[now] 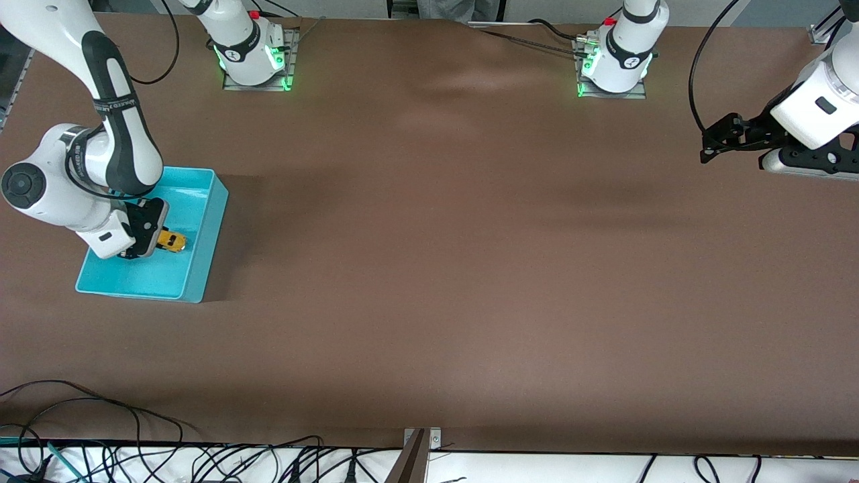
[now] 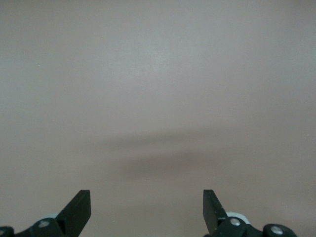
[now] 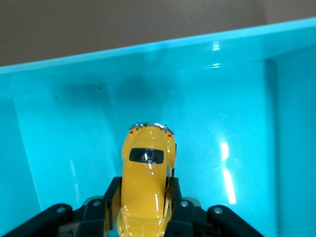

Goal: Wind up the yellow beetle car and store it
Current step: 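Lower the car into the cyan bin and open the right gripper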

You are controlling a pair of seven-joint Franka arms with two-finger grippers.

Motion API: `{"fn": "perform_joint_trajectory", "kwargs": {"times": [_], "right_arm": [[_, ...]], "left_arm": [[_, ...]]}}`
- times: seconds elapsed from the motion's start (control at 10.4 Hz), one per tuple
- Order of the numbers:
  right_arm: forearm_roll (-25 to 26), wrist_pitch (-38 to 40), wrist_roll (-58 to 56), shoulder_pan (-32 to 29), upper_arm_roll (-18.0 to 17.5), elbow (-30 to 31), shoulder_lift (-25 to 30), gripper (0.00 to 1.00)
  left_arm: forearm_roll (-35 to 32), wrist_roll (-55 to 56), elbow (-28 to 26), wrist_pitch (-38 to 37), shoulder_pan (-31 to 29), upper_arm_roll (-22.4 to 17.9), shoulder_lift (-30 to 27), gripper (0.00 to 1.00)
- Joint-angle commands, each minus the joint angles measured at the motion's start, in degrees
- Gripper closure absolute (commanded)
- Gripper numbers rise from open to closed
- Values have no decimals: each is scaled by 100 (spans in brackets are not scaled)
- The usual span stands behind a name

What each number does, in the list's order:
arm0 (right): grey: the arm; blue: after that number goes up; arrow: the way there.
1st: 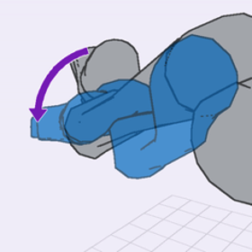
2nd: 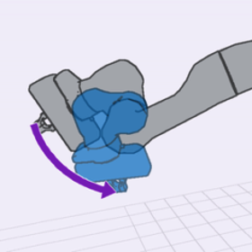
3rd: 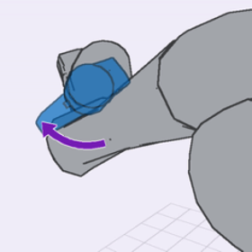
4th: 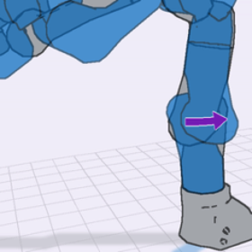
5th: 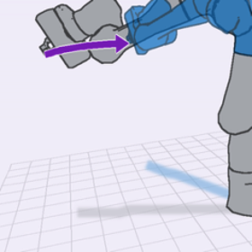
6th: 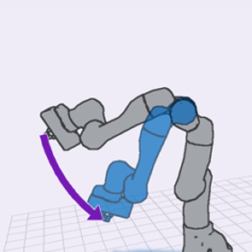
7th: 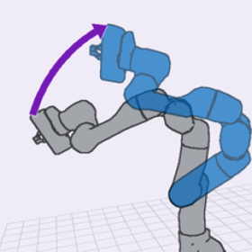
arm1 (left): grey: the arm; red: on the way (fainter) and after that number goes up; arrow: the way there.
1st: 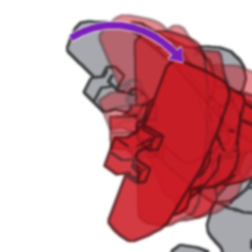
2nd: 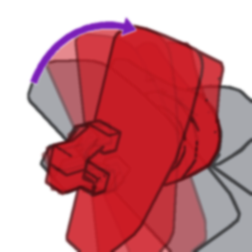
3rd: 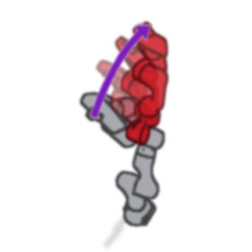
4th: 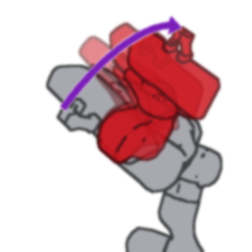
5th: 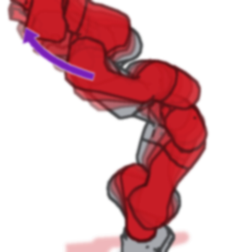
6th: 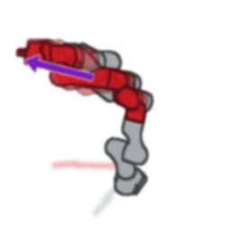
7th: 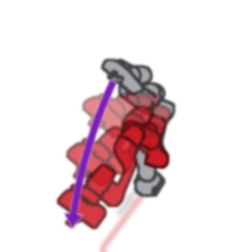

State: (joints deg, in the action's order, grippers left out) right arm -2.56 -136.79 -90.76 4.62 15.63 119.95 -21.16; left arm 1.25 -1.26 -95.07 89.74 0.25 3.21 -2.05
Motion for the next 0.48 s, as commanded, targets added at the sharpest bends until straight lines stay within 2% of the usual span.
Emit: {"fn": "perform_joint_trajectory", "kwargs": {"times": [0.0, 0.38], "right_arm": [[37, -286, -82, 3, 19, 327, 209, 100], [19, -541, -82, -5, 19, 336, -2, 100]], "left_arm": [[-10, 38, 146, -123, -25, 22, 38, 0], [-10, 38, 138, -123, -25, 30, 46, 0]]}}
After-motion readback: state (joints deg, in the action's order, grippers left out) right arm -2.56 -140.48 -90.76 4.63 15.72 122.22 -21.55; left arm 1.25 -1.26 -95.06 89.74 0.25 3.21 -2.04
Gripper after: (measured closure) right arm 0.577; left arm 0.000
